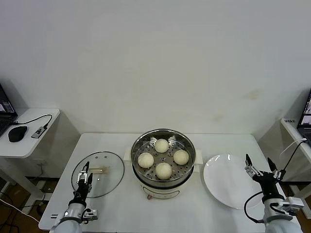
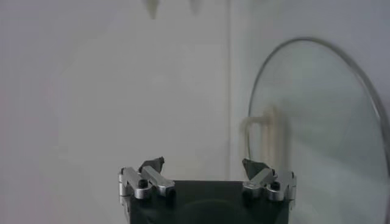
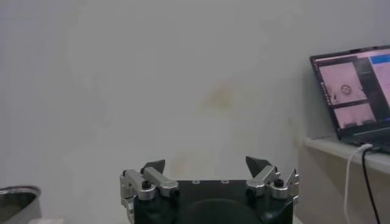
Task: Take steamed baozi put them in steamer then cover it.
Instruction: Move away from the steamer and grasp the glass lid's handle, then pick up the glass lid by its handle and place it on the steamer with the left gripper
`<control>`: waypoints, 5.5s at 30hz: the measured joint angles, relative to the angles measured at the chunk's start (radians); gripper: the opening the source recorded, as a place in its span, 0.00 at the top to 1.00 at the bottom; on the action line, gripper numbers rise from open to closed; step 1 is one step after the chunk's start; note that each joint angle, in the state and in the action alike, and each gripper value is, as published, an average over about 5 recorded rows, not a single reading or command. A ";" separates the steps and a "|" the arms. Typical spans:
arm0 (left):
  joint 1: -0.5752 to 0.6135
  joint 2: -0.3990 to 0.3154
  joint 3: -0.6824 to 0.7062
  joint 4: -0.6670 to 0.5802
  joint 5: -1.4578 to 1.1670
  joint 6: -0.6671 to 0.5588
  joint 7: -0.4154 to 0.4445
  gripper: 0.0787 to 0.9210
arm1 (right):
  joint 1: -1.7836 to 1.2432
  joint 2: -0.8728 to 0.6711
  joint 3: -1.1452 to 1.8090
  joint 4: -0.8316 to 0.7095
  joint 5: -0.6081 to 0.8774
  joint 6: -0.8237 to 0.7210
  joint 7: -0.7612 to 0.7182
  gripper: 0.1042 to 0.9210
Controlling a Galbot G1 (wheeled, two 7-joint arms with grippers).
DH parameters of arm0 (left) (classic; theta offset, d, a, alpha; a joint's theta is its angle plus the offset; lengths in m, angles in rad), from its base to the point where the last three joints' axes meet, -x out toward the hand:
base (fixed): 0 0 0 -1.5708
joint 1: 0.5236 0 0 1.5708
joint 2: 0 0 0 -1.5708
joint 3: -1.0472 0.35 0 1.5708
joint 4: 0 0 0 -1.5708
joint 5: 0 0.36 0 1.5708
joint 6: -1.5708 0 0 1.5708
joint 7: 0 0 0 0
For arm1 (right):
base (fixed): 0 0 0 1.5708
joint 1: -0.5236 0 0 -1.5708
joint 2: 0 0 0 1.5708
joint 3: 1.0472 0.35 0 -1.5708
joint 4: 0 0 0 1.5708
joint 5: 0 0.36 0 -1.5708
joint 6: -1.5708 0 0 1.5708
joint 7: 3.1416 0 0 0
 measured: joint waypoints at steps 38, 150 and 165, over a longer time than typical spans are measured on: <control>-0.212 -0.035 0.056 0.211 0.008 0.057 -0.023 0.12 | -0.034 0.032 -0.003 -0.002 -0.035 0.023 0.003 0.12; -0.410 -0.285 0.594 -0.335 0.278 0.656 0.593 0.92 | 0.029 0.147 0.033 -0.035 -0.191 -0.081 0.028 0.12; -0.414 -0.360 0.698 -0.271 0.340 0.657 0.609 0.92 | 0.037 0.157 0.039 -0.047 -0.200 -0.081 0.028 0.12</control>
